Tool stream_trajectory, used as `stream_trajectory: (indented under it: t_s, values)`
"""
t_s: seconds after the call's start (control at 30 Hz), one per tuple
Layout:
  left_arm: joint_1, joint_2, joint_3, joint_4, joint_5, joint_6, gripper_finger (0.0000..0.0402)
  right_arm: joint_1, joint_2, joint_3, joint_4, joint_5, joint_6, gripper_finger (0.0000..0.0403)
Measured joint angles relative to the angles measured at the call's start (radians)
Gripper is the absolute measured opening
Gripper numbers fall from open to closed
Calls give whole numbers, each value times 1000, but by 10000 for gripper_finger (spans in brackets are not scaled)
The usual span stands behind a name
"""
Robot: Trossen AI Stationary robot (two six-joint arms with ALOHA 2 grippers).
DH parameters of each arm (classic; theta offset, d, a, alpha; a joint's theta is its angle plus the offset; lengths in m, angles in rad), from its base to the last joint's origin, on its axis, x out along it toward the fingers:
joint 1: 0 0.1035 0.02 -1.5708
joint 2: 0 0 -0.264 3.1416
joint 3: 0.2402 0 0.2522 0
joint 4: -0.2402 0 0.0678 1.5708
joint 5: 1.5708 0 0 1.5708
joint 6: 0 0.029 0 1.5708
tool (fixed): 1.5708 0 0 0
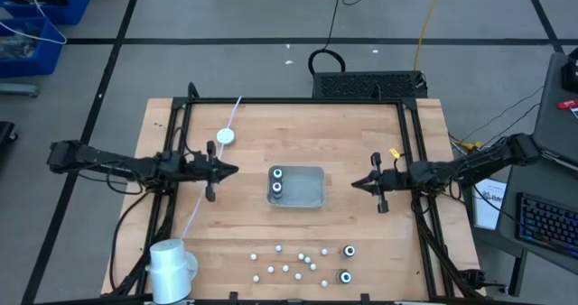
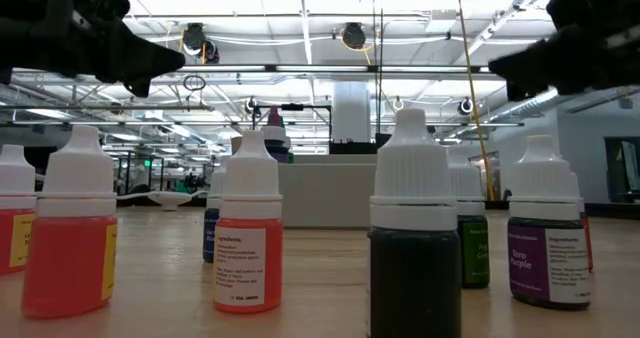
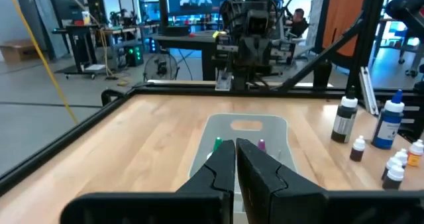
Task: Pick & Place food coloring
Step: Put the large black food coloring bottle into the gray container
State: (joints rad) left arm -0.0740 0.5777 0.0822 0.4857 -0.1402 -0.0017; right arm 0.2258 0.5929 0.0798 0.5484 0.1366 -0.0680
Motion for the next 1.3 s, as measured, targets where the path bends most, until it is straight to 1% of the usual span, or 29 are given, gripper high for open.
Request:
stream_trajectory:
  t_s: [0.03,0.17,0.23,0.3,0.37,0.43,0.53,0.6,0.7,0.83,0.97,1.1,1.17,1.3]
  values:
    - [-1,0,0,-1,0,0,21,6,3,10,-27,-15,0,0]
    - [-1,0,0,-1,-1,-1,21,45,19,53,-33,-36,3,0]
    - [-1,0,0,-1,-1,-1,21,78,37,94,-98,-90,1,0]
    - [-1,0,0,-1,-1,-1,21,117,58,159,-212,-136,-1,0]
    - [-1,0,0,-1,-1,-2,21,163,93,230,-302,-140,6,2]
    - [-1,0,0,-2,-1,-3,21,211,138,280,-332,-137,29,10]
    - [-1,0,0,-7,-1,-3,21,286,224,342,-336,-133,37,38]
    - [-1,0,0,-7,-1,-4,21,327,281,376,-336,-97,39,67]
    - [-1,0,0,-13,-1,-11,21,376,367,414,-332,-35,39,120]
    - [-1,0,0,-20,-1,-16,21,416,468,420,-249,-38,38,193]
    - [-1,0,0,-20,-1,-25,21,450,533,421,-218,-54,31,249]
    - [-1,0,0,-20,-1,-22,21,463,576,421,-209,4,58,277]
    - [-1,0,0,-20,-1,-22,21,463,600,421,-191,20,63,282]
    - [-1,0,0,-19,-1,-22,21,464,647,422,-153,14,65,282]
